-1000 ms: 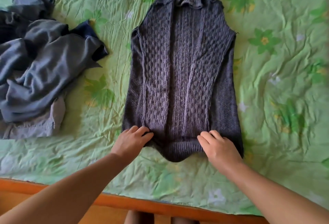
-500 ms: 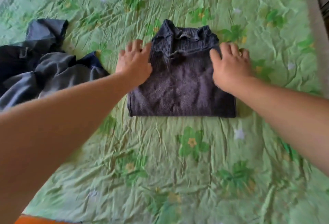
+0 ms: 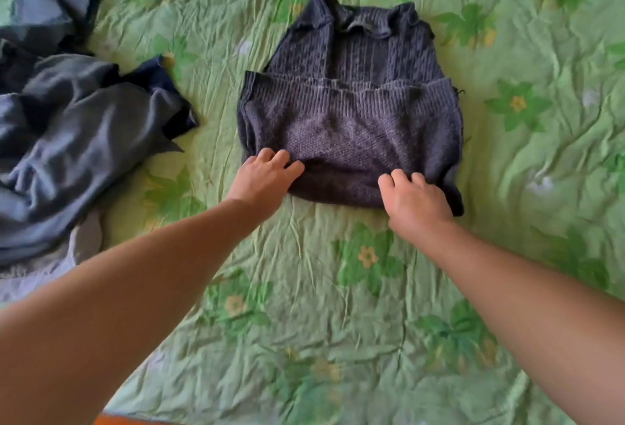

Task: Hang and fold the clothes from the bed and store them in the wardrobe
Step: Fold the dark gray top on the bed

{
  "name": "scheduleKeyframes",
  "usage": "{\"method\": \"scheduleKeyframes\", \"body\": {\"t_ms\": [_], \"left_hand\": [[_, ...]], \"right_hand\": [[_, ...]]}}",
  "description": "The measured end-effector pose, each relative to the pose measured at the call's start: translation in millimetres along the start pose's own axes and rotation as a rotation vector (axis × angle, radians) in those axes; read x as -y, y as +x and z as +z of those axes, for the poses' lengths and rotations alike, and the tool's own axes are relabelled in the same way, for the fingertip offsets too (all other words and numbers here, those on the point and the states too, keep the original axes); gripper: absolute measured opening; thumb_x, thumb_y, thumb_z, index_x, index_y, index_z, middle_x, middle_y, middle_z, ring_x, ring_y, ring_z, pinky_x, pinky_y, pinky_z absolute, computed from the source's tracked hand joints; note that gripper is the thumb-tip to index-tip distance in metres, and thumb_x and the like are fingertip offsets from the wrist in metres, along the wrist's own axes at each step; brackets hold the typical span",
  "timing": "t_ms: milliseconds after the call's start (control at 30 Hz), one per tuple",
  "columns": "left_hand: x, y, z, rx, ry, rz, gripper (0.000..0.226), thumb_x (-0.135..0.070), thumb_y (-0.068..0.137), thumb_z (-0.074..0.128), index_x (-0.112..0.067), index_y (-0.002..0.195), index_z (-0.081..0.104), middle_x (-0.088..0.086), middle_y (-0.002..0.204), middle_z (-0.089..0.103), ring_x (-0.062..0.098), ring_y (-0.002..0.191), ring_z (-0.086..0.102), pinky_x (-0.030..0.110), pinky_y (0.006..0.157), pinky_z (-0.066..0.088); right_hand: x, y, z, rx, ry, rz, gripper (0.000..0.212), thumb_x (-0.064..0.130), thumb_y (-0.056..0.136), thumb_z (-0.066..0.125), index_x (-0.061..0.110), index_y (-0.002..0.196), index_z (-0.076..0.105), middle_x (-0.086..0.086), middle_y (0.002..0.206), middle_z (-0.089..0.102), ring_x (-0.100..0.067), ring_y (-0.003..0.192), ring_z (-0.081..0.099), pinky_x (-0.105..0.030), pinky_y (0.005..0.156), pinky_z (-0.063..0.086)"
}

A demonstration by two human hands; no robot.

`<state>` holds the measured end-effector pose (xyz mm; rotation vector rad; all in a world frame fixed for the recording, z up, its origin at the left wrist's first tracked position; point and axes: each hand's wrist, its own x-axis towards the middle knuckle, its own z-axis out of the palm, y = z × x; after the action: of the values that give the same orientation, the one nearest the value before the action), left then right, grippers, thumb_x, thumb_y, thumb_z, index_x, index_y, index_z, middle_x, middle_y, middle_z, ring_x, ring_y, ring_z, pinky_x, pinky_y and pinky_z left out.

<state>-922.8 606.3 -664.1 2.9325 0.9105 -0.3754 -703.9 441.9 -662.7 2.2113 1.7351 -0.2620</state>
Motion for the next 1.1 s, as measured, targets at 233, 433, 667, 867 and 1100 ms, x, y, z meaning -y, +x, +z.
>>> {"method": "scheduleKeyframes", "body": {"t_ms": [233,433,667,867,1100], "left_hand": [[-21,-88,7,0.242,-0.122,0.143,0.047,-0.025,0.080,0.061,-0.028,0.126,0.047,-0.001,0.116,0.047,0.026,0.107,0.049,0.043,0.073,0.056],[-7,-106,15,0.174,-0.050,0.221,0.071,-0.077,0.091,0.026,-0.040,0.152,0.027,0.000,0.141,0.043,0.024,0.125,0.046,0.044,0.093,0.049],[22,15,-9,0.113,-0.079,-0.113,0.078,-0.030,0.093,0.057,-0.030,0.157,0.013,0.012,0.158,0.028,0.033,0.148,0.023,0.058,0.117,0.023],[22,22,-24,0.143,-0.157,-0.051,0.019,-0.019,0.094,0.059,-0.021,0.113,0.056,-0.004,0.092,0.053,0.022,0.083,0.060,0.037,0.077,0.047],[14,-69,-31,0.174,-0.106,0.156,0.026,-0.014,0.096,0.056,-0.025,0.118,0.047,-0.009,0.094,0.046,0.008,0.064,0.050,0.023,0.047,0.045]], "right_hand": [[15,-90,5,0.246,0.154,-0.115,0.035,0.016,0.083,0.056,0.022,0.115,0.041,-0.001,0.115,0.047,-0.028,0.105,0.056,-0.041,0.071,0.050],[9,-101,8,0.247,0.276,-0.093,0.063,0.077,0.087,0.037,0.032,0.131,0.035,0.001,0.123,0.035,-0.026,0.113,0.048,-0.044,0.074,0.050],[-43,21,-9,0.026,0.093,0.118,0.079,0.036,0.087,0.061,0.024,0.152,0.020,-0.013,0.153,0.032,-0.037,0.144,0.025,-0.066,0.115,0.023],[-52,24,-12,0.001,0.003,0.100,0.037,0.025,0.086,0.063,0.015,0.119,0.051,-0.011,0.119,0.058,-0.033,0.121,0.048,-0.057,0.113,0.026],[-48,-67,-12,-0.027,0.173,-0.091,0.021,0.013,0.080,0.048,0.025,0.094,0.037,0.001,0.086,0.043,-0.031,0.086,0.056,-0.039,0.064,0.041]]}}
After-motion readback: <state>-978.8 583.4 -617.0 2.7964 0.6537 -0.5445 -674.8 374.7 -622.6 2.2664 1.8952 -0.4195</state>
